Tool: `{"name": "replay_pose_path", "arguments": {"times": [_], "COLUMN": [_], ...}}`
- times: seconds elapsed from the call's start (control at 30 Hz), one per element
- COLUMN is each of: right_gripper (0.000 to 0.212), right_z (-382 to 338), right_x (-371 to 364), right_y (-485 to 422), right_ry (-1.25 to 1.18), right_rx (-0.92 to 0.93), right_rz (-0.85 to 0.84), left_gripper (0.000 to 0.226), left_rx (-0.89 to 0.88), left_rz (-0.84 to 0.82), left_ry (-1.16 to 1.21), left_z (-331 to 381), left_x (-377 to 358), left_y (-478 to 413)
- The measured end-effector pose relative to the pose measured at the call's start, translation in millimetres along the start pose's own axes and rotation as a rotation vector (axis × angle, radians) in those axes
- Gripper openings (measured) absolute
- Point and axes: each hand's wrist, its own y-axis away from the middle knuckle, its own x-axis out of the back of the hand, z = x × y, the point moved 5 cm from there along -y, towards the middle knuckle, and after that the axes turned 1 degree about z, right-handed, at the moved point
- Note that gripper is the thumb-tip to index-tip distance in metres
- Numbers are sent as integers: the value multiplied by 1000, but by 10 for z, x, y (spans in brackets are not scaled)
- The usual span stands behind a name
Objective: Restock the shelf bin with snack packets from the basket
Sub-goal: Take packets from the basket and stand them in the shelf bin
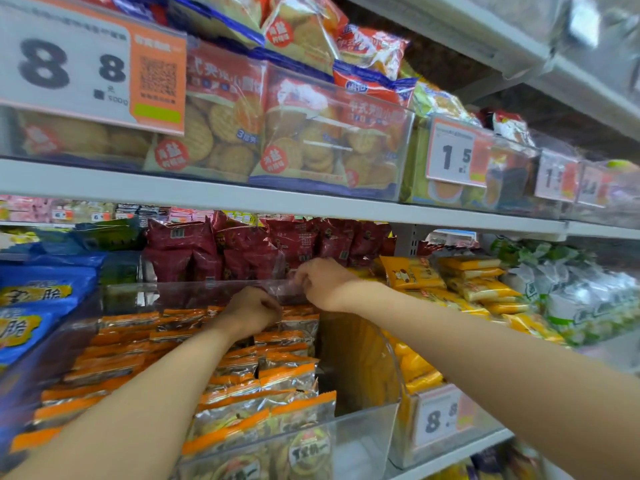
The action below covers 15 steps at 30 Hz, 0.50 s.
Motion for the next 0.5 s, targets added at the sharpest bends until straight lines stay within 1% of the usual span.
{"name": "replay_pose_path", "arguments": {"times": [0.07, 0.1, 0.17, 0.2, 0.27, 0.3, 0.33, 0.4, 0.43, 0.5], "right_gripper": [32, 32, 37, 46, 76, 88, 93, 91, 93, 100], "right_z": [26, 53, 80, 101, 147, 138, 97, -23, -69, -96], "right_x": [-3, -40, -212, -312, -539, -624, -696, -773, -772, -800], "right_y": [83, 141, 269, 324, 385, 406, 424, 463, 513, 554], "right_ry": [-195, -378, -820, -944, -1055, -1107, -1186, -1330, -1360, -1391], "right_rx": [-151, -235, -443, -536, -690, -730, -738, -686, -655, -611], "right_rz": [-2, -28, -181, -282, -438, -492, -543, -610, -626, -664], "left_gripper": [10, 12, 21, 29, 47, 54, 58, 59, 58, 59], "left_rx": [11, 13, 18, 32, 83, 116, 149, 126, 86, 103], "left_rz": [16, 2, -131, -239, -425, -484, -523, -535, -520, -538], "left_ry": [-26, -35, -105, -189, -335, -382, -431, -505, -518, -498], "left_z": [35, 59, 129, 165, 140, 75, 30, -61, -99, -112], "left_x": [129, 195, 265, 262, 216, 186, 170, 157, 151, 158], "left_y": [16, 31, 112, 202, 366, 418, 489, 558, 564, 608]}}
